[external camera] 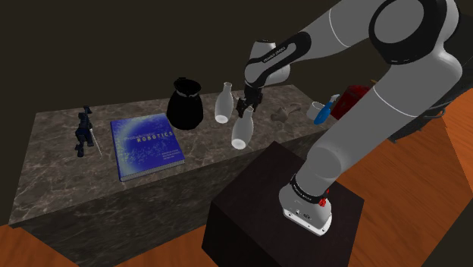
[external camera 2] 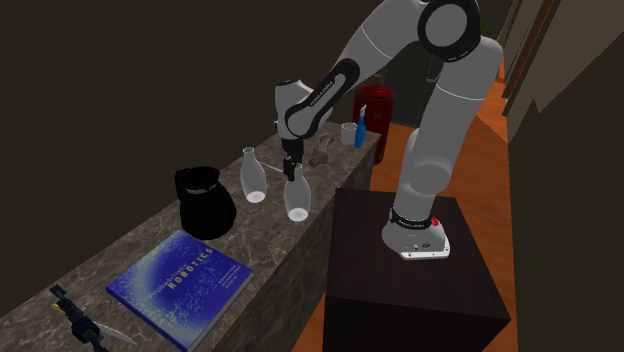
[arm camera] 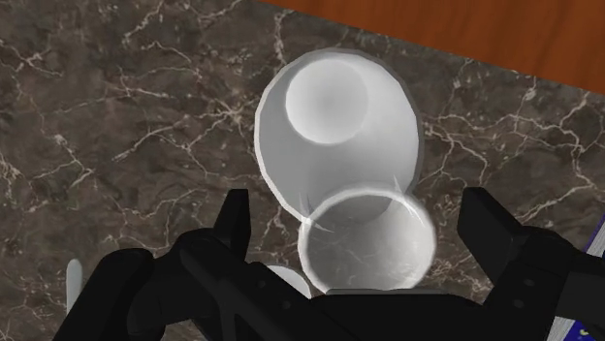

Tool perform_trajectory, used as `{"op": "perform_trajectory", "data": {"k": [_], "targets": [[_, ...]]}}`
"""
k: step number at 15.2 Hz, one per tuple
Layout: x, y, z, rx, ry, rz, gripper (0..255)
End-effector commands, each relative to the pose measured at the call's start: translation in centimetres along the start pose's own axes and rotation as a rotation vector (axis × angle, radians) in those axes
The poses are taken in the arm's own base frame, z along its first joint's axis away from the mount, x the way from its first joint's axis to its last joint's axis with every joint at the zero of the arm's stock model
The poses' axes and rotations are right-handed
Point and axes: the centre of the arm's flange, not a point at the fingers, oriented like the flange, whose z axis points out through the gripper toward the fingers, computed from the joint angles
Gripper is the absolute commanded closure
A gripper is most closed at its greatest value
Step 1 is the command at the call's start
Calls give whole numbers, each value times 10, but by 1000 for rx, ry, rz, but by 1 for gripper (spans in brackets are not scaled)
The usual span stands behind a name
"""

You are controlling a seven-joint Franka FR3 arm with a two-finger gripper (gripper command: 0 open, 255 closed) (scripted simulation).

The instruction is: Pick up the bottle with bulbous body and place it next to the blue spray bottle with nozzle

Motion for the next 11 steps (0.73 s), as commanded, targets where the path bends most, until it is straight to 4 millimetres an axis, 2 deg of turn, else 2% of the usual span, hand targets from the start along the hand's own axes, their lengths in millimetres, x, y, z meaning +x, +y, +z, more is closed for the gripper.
{"op": "perform_trajectory", "data": {"k": [1, 3, 4, 11], "targets": [[0, 0, 0, 0, 0, 0, 0], [0, 0, 0, 0, 0, 0, 0], [0, 0, 0, 0, 0, 0, 255], [0, 0, 0, 0, 0, 0, 255]]}}
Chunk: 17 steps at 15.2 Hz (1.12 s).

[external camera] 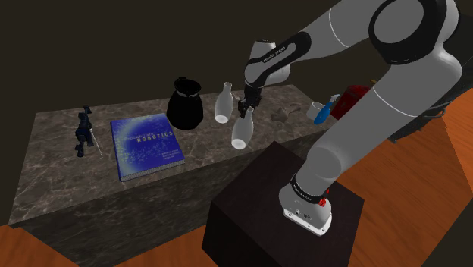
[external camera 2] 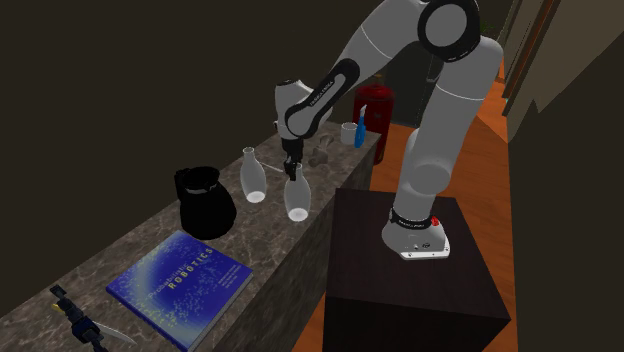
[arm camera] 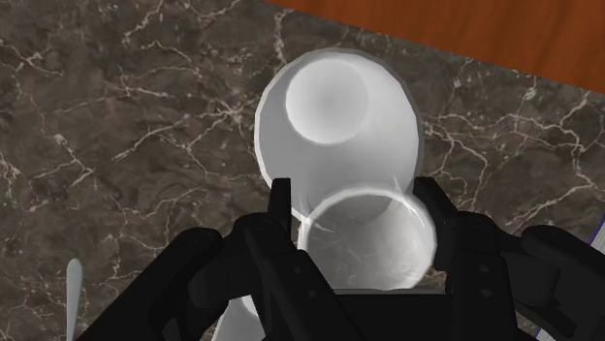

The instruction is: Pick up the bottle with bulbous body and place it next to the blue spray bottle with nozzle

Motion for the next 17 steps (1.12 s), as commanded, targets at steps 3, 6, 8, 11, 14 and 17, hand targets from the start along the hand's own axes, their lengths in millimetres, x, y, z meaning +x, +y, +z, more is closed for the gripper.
{"op": "perform_trajectory", "data": {"k": [3, 6, 8, 11, 14, 17], "targets": [[0, 0, -5, 0, -1, 0, 255], [-1, 0, -21, 0, -1, 0, 255], [-1, 0, -31, 0, -1, 0, 255], [-2, 0, -47, 0, -1, 0, 255], [-2, 0, -63, 0, -1, 0, 255], [-3, 0, -79, 0, -1, 0, 255]]}}
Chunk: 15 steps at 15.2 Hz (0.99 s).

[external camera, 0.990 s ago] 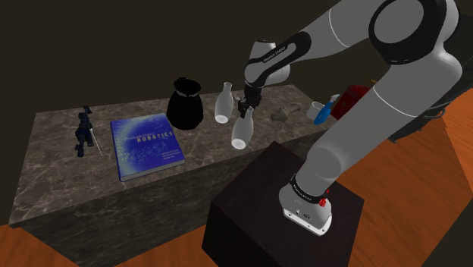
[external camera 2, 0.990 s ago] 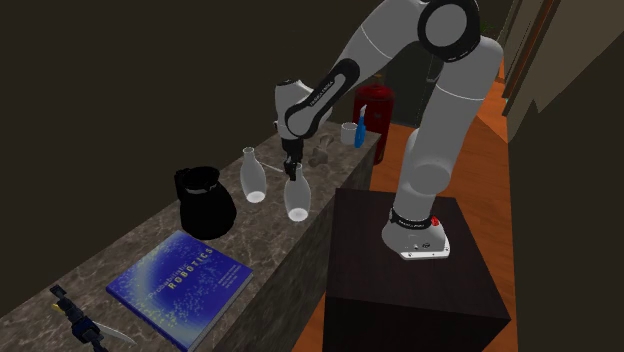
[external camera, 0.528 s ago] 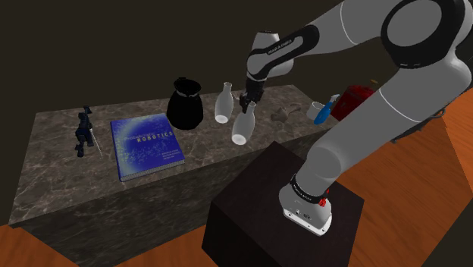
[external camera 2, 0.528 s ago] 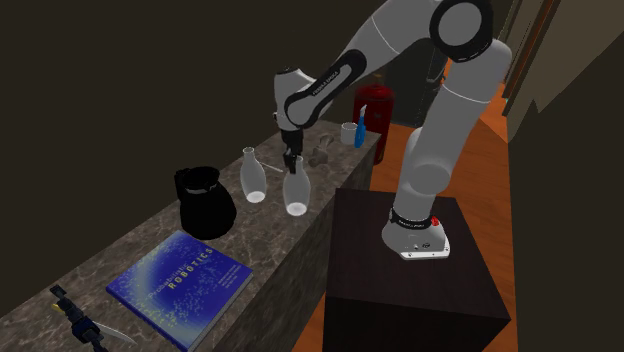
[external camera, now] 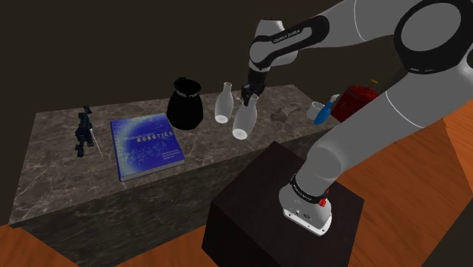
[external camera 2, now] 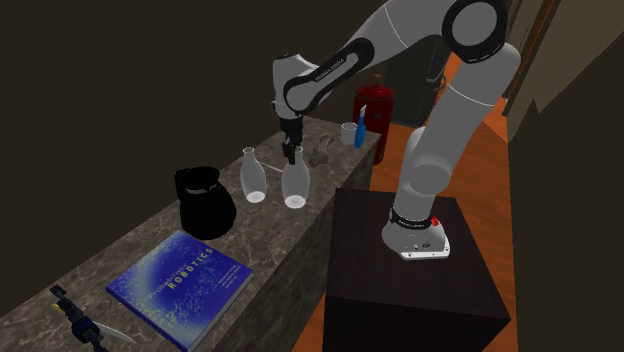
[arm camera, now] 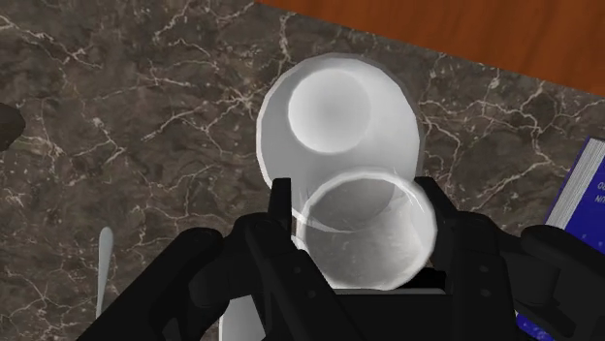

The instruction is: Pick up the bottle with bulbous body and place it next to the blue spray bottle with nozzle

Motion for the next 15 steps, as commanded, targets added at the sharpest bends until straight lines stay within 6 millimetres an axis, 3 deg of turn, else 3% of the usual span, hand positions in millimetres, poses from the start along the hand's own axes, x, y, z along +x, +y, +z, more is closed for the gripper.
{"op": "perform_trajectory", "data": {"k": [1, 15], "targets": [[-1, 0, -12, 0, 0, 0, 255], [-3, 0, -86, 0, 0, 0, 255]]}}
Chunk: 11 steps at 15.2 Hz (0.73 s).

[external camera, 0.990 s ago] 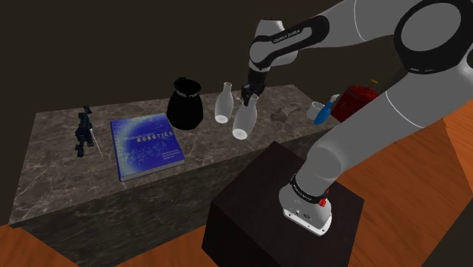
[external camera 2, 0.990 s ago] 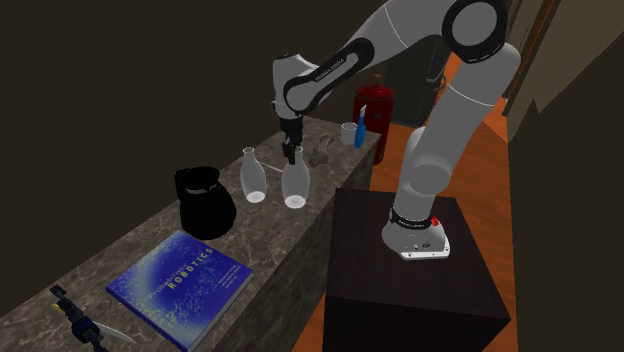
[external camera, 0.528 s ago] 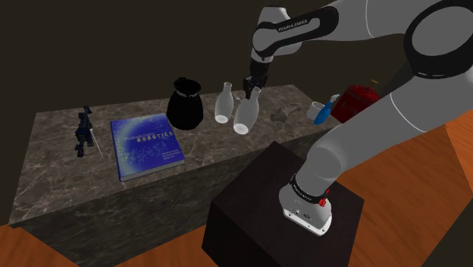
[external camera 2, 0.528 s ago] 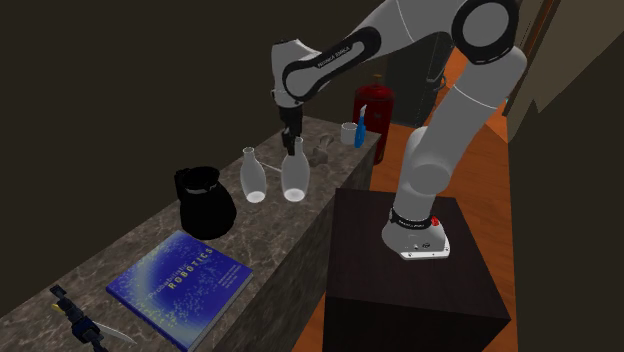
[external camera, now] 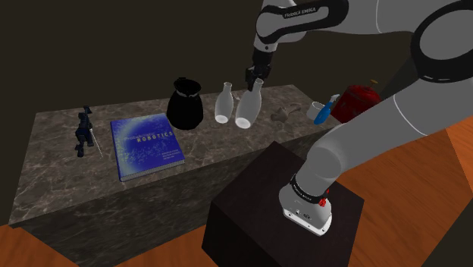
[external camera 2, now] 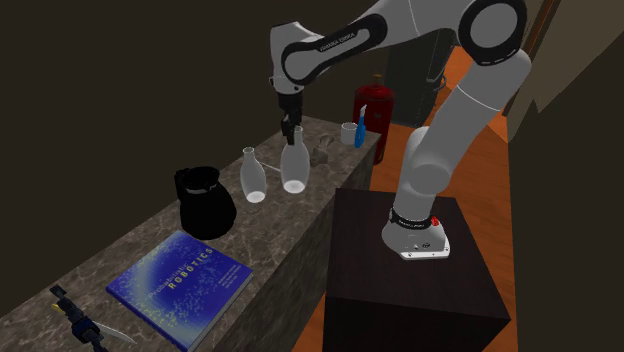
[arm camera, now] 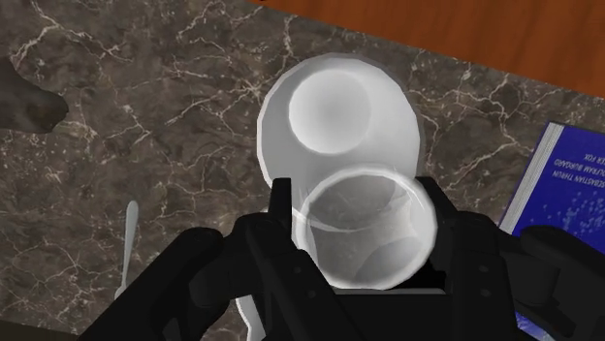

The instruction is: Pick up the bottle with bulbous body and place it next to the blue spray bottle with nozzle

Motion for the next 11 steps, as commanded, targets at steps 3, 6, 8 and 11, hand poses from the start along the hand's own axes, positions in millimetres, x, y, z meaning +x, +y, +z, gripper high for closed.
{"op": "perform_trajectory", "data": {"k": [3, 6, 8, 11], "targets": [[-1, 0, -22, 0, 0, 0, 255], [-2, 0, -38, 0, 0, 0, 255], [-2, 0, -48, 0, 0, 0, 255], [-3, 0, -64, 0, 0, 0, 255]]}}
